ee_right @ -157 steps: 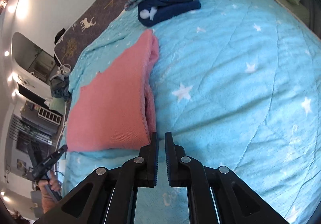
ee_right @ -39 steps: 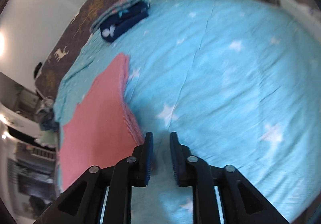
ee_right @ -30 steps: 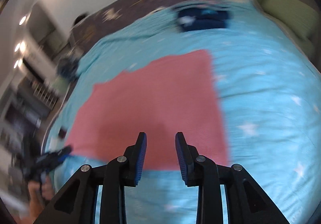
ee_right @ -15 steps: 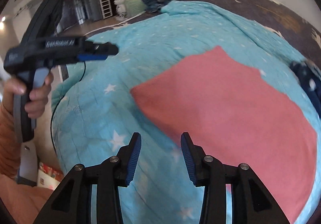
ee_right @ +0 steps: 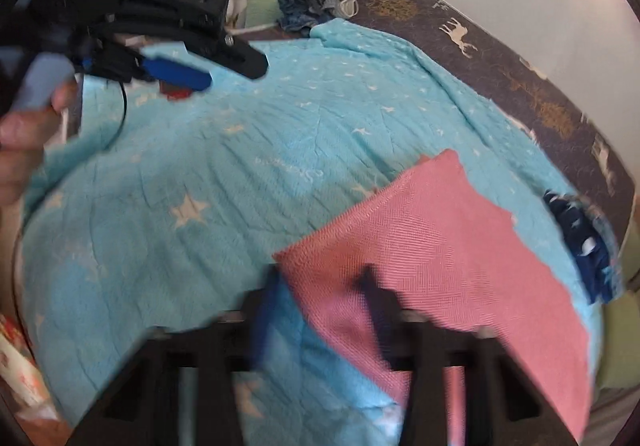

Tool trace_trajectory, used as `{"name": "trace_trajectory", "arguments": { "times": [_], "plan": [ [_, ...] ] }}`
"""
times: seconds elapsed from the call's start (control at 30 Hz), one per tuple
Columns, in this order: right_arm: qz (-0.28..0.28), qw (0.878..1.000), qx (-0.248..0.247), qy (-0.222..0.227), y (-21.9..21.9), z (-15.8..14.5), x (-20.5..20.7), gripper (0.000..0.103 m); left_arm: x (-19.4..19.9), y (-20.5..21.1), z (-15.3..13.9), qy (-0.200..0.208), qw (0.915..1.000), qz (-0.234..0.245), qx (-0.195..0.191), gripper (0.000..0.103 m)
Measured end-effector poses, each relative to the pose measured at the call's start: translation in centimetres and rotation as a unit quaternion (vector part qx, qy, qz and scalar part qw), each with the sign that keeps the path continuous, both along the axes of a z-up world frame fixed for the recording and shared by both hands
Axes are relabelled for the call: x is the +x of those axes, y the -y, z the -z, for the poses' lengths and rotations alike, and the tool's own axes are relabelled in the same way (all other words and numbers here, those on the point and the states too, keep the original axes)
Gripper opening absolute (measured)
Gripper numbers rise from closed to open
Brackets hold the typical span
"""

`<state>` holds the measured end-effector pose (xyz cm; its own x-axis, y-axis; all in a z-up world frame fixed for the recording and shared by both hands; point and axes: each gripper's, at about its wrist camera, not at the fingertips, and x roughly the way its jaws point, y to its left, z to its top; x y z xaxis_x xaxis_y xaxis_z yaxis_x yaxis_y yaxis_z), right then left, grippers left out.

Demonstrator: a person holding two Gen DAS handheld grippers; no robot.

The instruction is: Fold small clothes

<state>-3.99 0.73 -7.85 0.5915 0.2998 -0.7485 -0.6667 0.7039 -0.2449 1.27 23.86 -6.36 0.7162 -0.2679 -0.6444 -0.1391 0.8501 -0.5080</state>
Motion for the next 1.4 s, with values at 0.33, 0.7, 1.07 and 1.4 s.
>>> {"name": "trace_trajectory", "arguments": {
  "times": [0.33,0.7,1.07,1.4],
  "plan": [
    [0.088,0.964,0.226,-0.109,7.5,-2.9,3.0,0.006,7.5,5.8,0.2,-0.015,0.9888,0.129,-0.073,0.077],
    [0.101,0.949,0.275,-0.117,10.0,-3.8,3.4,0.006,13.6,9.5,5.0,-0.09,0.9719,0.145,-0.162,0.061],
    [0.104,0.927,0.341,-0.121,13.9,-5.5,3.2,0.006,13.7,13.3,-1.0,-0.03,0.9766,0.171,-0.127,0.016],
    [0.155,0.898,0.404,-0.075,22.9,-7.6,1.1,0.006,14.3,23.8,-6.8,0.004,0.9678,0.244,-0.062,0.017]
  ]
}}
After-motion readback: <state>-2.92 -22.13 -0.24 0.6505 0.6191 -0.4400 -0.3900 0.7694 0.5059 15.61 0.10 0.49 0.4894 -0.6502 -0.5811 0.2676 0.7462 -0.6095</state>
